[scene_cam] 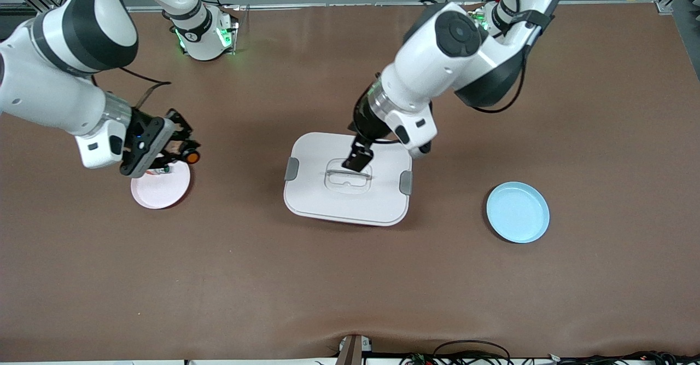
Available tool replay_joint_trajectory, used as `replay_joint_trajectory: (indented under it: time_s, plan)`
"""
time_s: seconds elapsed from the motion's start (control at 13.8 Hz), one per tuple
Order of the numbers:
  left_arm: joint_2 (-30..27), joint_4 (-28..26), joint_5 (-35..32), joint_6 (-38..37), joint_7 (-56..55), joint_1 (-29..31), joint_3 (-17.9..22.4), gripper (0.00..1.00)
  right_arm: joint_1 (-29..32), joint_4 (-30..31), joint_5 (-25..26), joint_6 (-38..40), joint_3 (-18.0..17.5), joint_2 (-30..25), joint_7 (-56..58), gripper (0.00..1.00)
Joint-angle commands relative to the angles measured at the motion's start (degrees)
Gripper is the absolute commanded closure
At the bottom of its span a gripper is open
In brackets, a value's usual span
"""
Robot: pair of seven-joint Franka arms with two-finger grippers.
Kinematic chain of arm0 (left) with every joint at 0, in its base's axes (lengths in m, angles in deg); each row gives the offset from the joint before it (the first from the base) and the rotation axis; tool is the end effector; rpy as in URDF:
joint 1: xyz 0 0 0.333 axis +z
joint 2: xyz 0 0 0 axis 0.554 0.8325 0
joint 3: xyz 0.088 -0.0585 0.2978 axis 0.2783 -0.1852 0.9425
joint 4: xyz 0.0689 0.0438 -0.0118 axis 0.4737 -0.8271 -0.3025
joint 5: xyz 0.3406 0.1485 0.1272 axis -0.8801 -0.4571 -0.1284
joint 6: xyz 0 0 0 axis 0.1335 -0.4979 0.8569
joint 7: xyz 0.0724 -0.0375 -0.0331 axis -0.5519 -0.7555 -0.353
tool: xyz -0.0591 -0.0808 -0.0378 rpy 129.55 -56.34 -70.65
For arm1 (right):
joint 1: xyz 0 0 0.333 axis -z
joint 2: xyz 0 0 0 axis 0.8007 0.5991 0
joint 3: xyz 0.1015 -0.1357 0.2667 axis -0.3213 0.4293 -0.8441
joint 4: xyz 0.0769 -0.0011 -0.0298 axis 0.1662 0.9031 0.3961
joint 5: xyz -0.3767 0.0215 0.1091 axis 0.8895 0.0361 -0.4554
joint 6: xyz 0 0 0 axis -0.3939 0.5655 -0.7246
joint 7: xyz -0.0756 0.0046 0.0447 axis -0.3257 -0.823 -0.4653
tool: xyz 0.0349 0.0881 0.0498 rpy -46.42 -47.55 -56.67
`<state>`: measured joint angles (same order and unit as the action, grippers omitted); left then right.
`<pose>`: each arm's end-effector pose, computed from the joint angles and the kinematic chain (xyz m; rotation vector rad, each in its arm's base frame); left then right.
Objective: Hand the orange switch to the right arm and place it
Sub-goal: 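Carry the switch with the right gripper while the left gripper withdraws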
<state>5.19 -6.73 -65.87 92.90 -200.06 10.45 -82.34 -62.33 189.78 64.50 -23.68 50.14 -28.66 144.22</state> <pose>0.5589 -0.4406 0.5009 2.1103 1.7736 -0.3275 0.5698 0.0880 0.4804 -2.5285 -1.3740 -0.1024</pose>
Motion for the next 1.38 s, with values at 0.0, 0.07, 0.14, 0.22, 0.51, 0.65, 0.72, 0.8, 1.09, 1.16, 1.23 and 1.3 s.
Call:
replay_joint_trajectory:
  time_s: [0.0,0.07,0.14,0.22,0.51,0.65,0.72,0.8,1.09,1.16,1.23,1.3]
  plan:
    - [-4.4,-6.7,-0.9,-1.0,5.4,4.4,-0.5,0.0,2.7,-0.3,7.9,0.4,-0.9,0.3,9.9,1.0]
    - [-6.0,-9.6,-0.9,-1.0,8.9,6.3,-0.6,0.0,3.2,-0.2,11.7,0.3,-1.0,0.4,11.7,1.0]
    - [-7.9,-12.2,-0.5,-1.0,13.2,8.2,-0.7,0.0,3.4,0.4,14.4,0.2,-1.0,0.4,12.6,1.0]
    - [-9.2,-14.5,-0.2,-1.0,17.3,9.9,-0.7,0.0,3.6,1.5,15.9,-0.1,-1.0,0.3,13.0,1.0]
    - [-12.1,-19.7,-0.2,-1.1,33.1,15.3,-0.7,0.0,6.5,9.0,17.2,-8.4,-1.0,-0.3,19.6,1.0]
    - [-13.1,-21.2,-0.2,-1.1,44.1,17.8,-0.7,0.0,8.0,12.8,18.1,-13.5,-0.9,-0.3,21.8,1.0]
    - [-13.6,-21.6,-0.3,-1.1,51.2,19.7,-0.7,0.0,8.5,14.9,19.3,-16.0,-0.9,-0.3,22.4,1.0]
    - [-13.8,-22.0,-0.3,-1.1,59.3,21.1,-0.7,0.0,8.7,16.4,20.0,-17.6,-0.9,-0.3,23.1,1.0]
    - [-14.2,-23.5,-0.9,-1.3,89.5,26.2,-0.4,0.0,10.7,19.9,24.0,-23.7,-0.9,0.4,23.2,1.0]
    - [-14.1,-23.5,-0.9,-1.2,94.0,27.7,-0.4,0.0,11.0,19.9,25.9,-24.8,-0.9,1.3,23.2,1.0]
    - [-13.9,-23.5,-1.0,-1.2,97.5,28.9,-0.3,0.0,11.7,20.1,27.1,-26.9,-0.9,2.1,23.3,1.0]
    - [-13.6,-23.2,-2.2,-1.2,101.1,29.9,-0.2,0.0,12.3,20.5,28.0,-28.7,-0.9,3.0,23.2,1.0]
